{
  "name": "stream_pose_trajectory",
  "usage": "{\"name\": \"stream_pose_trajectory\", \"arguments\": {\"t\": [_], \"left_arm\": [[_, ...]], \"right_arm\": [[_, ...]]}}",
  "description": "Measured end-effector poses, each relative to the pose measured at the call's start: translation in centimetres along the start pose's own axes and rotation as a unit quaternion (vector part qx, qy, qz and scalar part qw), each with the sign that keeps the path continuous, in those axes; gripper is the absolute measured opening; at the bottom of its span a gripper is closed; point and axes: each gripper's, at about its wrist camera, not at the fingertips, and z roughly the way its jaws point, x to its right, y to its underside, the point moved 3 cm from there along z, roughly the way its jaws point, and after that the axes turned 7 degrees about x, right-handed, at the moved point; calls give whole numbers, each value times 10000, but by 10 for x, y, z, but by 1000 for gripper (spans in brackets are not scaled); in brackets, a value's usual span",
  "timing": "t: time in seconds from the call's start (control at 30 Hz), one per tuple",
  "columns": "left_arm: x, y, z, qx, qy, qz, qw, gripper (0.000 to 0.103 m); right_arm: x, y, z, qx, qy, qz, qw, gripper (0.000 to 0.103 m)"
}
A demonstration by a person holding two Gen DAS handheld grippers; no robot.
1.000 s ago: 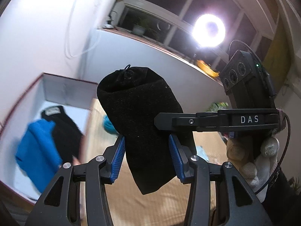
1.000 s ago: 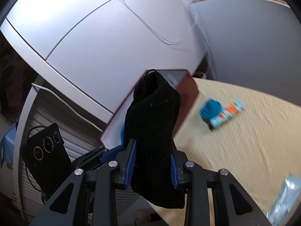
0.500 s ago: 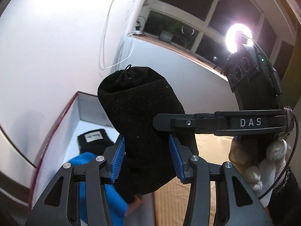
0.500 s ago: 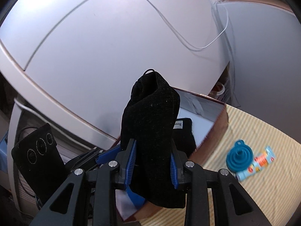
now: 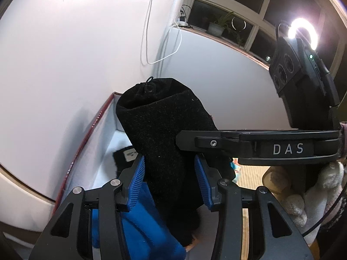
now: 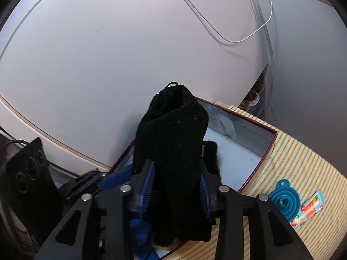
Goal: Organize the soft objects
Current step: 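Carry the black pouch into the shoebox and open both grippers, then move both grippers back to the cotton-ball bag and Coffee-mate sachet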
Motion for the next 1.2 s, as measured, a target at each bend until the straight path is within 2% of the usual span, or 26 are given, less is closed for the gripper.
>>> {"name": "stream_pose_trajectory", "arguments": {"t": [0.03, 0.13, 0.43, 0.93, 1.0, 1.13, 1.2], "left_arm": [[0, 0, 0, -8, -52, 17, 10000, 44], [-1, 3, 1, -57, -185, 40, 9998, 44], [6, 5, -16, 71, -160, 67, 9998, 47], [60, 34, -72, 530, -164, 822, 9951, 50], [70, 40, -82, 619, -54, 963, 9934, 56], [87, 51, -95, 647, 162, 1093, 9918, 58], [93, 58, -97, 603, 319, 1063, 9920, 62]], "right_arm": [[-2, -1, -1, 33, 61, -52, 10000, 49], [-4, -1, -3, 121, 281, -154, 9994, 57], [-3, 6, -42, 387, 570, -229, 9974, 60], [19, 63, -134, 984, 827, -346, 9911, 62], [20, 71, -143, 1043, 846, -359, 9903, 62], [28, 92, -165, 1199, 955, -279, 9878, 64], [35, 107, -181, 1307, 1093, -212, 9852, 64]]}}
